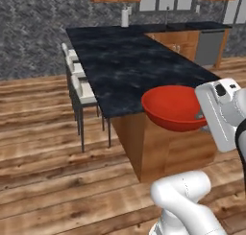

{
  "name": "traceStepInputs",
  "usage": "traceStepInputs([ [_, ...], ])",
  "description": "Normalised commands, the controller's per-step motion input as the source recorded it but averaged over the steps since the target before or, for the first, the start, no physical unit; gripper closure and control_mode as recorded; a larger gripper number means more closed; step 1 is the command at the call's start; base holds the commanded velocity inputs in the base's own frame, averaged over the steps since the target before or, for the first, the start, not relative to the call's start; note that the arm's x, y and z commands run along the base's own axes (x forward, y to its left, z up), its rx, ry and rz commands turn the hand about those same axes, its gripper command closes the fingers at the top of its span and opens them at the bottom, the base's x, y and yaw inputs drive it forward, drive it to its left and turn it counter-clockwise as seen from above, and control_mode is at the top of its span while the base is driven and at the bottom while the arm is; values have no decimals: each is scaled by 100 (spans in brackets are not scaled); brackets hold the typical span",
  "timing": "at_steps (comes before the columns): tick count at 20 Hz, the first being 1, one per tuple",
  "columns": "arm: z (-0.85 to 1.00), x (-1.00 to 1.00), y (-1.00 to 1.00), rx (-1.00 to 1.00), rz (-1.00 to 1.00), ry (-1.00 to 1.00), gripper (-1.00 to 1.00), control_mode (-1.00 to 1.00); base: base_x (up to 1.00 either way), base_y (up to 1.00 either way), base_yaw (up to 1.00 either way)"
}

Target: Pick up the bowls from the cabinet and place each bowl in front of a stool on the dining counter.

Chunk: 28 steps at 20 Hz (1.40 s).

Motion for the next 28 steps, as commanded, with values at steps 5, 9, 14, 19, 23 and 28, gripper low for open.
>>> traceStepInputs([
  [5,0,0,0,0,0,0,100,100,21,100,-32],
  [9,0,0,0,0,0,0,100,100,36,100,-34],
  [14,0,0,0,0,0,0,100,100,34,100,-35],
  [19,0,0,0,0,0,0,100,100,36,100,-40],
  [23,0,0,0,0,0,0,100,100,43,100,-51],
  [28,0,0,0,0,0,0,100,100,52,100,-57],
])
